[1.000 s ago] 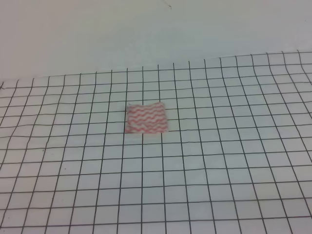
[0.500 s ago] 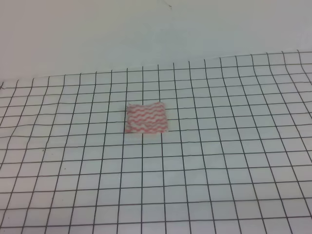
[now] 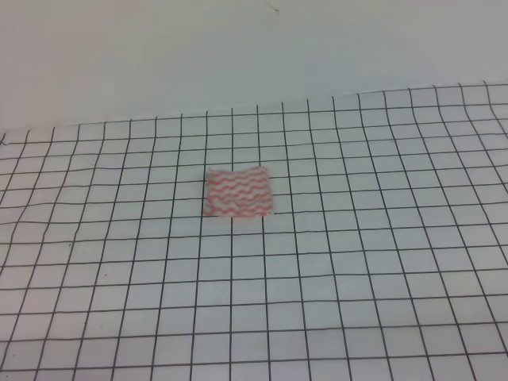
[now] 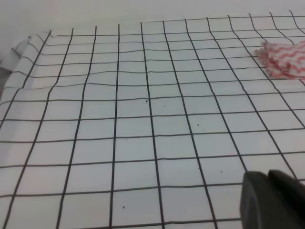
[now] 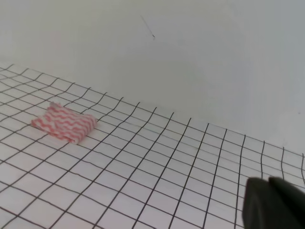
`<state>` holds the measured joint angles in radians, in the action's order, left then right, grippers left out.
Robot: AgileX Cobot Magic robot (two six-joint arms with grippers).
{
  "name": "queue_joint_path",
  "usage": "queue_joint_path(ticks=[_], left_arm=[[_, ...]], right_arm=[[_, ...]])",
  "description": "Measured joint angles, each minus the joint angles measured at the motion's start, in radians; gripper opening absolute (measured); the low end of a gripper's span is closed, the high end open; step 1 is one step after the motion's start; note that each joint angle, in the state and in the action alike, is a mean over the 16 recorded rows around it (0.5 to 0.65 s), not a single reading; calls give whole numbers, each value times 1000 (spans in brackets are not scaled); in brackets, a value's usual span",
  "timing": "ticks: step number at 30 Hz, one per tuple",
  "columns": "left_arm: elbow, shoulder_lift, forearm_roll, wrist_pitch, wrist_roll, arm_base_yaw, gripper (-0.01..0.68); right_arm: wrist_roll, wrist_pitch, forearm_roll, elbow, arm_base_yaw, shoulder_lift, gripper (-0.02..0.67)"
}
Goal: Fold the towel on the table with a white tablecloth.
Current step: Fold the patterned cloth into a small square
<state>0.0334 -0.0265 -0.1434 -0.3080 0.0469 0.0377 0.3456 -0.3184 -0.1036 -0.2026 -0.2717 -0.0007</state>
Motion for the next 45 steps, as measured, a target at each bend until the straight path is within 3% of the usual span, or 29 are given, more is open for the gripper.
queue_joint_path(ticks=[13,30,45], left_arm=[[0,0,-2,-11,1,0,-2],[-2,0,-5,-11,5,0,-2],[-2,0,-5,-11,5,0,-2]], right_arm=[[2,0,0,3,33,-5,-1],[-10,-77,-92,129,344,-15,-1],[-29,-4,-159,206,365,-15,-1]])
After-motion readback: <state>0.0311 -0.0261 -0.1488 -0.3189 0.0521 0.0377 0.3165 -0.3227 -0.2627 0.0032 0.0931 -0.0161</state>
